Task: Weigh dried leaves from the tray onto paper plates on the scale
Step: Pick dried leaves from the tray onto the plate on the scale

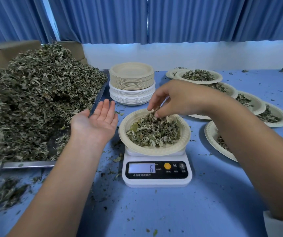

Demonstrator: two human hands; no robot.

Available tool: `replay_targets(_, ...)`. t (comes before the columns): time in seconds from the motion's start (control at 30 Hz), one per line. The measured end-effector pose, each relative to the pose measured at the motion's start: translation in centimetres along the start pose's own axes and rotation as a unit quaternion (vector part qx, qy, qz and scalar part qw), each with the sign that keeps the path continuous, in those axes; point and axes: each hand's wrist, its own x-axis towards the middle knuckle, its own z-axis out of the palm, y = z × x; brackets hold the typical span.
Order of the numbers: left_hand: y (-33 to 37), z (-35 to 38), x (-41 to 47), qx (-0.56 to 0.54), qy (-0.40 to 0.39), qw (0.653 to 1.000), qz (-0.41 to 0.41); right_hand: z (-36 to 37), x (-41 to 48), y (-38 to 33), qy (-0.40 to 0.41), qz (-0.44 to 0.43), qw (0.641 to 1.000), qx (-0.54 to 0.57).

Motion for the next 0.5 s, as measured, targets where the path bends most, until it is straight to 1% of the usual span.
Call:
replay_targets(0.07, -0.03, 0.00, 0.00, 0.000, 0.001, 1.000, 0.000, -0.20, 0.01, 0.03, 0.024, -0.010, 1.000, 0.013)
replay_targets(0.2, 0.00, 0.02, 0.03, 0.000, 0.002, 1.000, 0.002, -0.64, -0.08, -0.05, 0.073, -0.022, 0.991, 0.107)
replay_targets(0.3, -0.02, 0.01, 0.04, -0.001, 0.003, 1.000, 0.002, -0.79, -0.16, -0.08, 0.111, -0.025, 0.983, 0.144)
replay_targets(0.43, 0.01, -0.07, 0.08, -0.001, 0.005, 1.000, 0.002, -0.91, -0.39, -0.18, 0.097, -0.025, 0.982, 0.158)
replay_targets(0.5, -0.01, -0.08, 0.09, -0.001, 0.004, 1.000, 0.001, -1.00, -0.53, -0.21, 0.086, -0.023, 0.986, 0.142)
